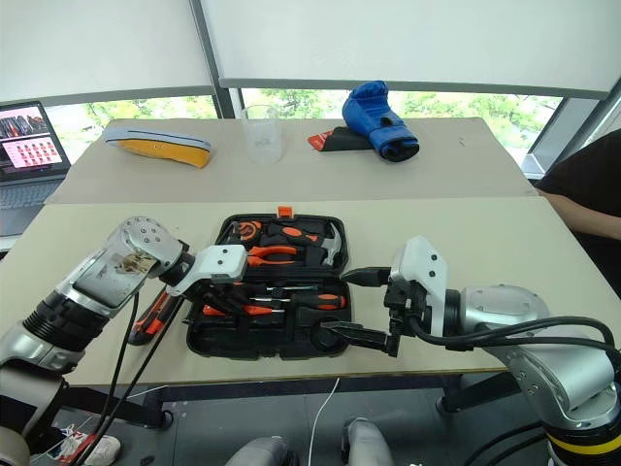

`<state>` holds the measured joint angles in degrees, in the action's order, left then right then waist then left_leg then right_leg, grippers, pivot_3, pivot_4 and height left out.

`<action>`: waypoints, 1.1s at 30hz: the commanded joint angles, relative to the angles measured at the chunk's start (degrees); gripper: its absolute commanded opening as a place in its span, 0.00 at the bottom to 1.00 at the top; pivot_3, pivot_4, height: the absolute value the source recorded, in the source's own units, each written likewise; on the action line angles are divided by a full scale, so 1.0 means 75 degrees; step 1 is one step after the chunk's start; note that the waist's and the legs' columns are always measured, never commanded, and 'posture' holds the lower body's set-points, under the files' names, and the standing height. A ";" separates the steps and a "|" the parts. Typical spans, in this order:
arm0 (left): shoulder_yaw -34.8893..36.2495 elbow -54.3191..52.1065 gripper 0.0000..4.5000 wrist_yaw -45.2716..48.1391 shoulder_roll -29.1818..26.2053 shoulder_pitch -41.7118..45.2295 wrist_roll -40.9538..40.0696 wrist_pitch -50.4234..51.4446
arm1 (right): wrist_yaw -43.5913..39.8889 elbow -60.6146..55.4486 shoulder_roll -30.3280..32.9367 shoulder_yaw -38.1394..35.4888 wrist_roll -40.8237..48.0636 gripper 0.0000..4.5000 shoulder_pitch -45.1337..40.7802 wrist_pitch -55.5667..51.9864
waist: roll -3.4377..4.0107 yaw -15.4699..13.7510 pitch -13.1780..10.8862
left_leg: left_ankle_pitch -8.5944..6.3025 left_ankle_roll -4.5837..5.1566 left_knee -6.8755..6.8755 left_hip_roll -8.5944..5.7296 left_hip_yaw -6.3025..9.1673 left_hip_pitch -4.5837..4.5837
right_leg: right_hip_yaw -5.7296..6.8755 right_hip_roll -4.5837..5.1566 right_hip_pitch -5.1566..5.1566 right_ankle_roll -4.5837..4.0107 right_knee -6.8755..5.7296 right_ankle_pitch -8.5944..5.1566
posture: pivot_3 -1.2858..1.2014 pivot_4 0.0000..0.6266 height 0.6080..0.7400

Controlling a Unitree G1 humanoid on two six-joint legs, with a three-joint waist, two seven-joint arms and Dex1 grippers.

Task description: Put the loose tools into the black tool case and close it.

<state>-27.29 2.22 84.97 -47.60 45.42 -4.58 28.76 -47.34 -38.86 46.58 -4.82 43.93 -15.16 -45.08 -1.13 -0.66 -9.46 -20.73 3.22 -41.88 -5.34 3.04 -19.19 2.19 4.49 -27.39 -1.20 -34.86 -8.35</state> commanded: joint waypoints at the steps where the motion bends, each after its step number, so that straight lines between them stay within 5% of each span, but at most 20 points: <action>1: 0.0583 -0.0334 0.55 0.0182 -0.0215 -0.0046 -0.0384 0.0194 | 0.0033 -0.0204 0.0009 -0.0227 0.0153 1.00 -0.0105 0.0181 | 0.0000 0.0000 0.0000 | 0.0000 0.0000 0.0000 0.0000 0.0000 0.0001 | 0.0000 0.0000 0.0000 0.0000 -0.0001 0.0000 | 0.52 0.24 0.93; 6: 0.1746 -0.0819 0.95 0.0548 -0.0556 -0.0363 -0.1585 0.0621 | 0.0037 -0.0251 0.0039 -0.0285 0.0249 1.00 -0.0052 0.0128 | 0.0000 0.0015 0.0000 | 0.0000 0.0000 0.0001 0.0006 0.0000 0.0000 | 0.0000 -0.0005 -0.0005 0.0000 -0.0001 0.0000 | 0.52 0.24 0.93; 9: 0.2581 -0.0865 0.98 0.0436 -0.0618 -0.0862 -0.2229 0.0667 | 0.0014 -0.0262 0.0056 -0.0321 0.0279 1.00 0.0027 0.0126 | 0.0001 0.0013 0.0000 | 0.0000 -0.0001 0.0001 0.0006 0.0000 0.0004 | -0.0001 -0.0005 -0.0005 0.0000 -0.0001 0.0000 | 0.52 0.24 0.93; 13: 0.3054 -0.0328 0.74 -0.0309 -0.0077 -0.1593 -0.2335 0.0302 | 0.0034 -0.0178 0.0030 -0.0208 0.0245 1.00 -0.0046 0.0150 | 0.0001 0.0001 0.0001 | 0.0000 -0.0001 0.0001 0.0006 -0.0001 0.0009 | 0.0000 -0.0005 -0.0001 0.0000 0.0000 0.0000 | 0.52 0.24 0.93; 22: 0.3045 -0.0033 0.00 -0.1065 0.0707 -0.2196 -0.2459 0.0303 | -0.0014 -0.0003 0.0032 -0.0068 0.0191 1.00 -0.0262 0.0139 | -0.0002 -0.0006 0.0000 | -0.0001 -0.0002 -0.0001 0.0005 0.0001 0.0014 | 0.0002 -0.0002 0.0011 0.0001 0.0005 0.0001 | 0.52 0.24 0.93; 33: 0.2726 0.0576 0.00 -0.1405 0.0841 -0.2121 -0.2164 0.0515 | 0.0061 -0.0003 -0.0052 0.0077 0.0156 1.00 -0.0248 0.0148 | -0.0002 -0.0002 0.0000 | -0.0001 -0.0002 -0.0001 0.0006 0.0001 0.0016 | 0.0000 -0.0003 0.0011 0.0001 0.0003 0.0001 | 0.52 0.24 0.93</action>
<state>-7.24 6.20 74.54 -41.21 28.71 -20.55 32.69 -47.22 -38.13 46.43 -3.65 45.12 -16.71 -45.08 -1.14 -0.68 -9.46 -20.74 3.20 -41.89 -5.30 3.04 -19.07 2.19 4.46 -27.31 -1.20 -34.84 -8.35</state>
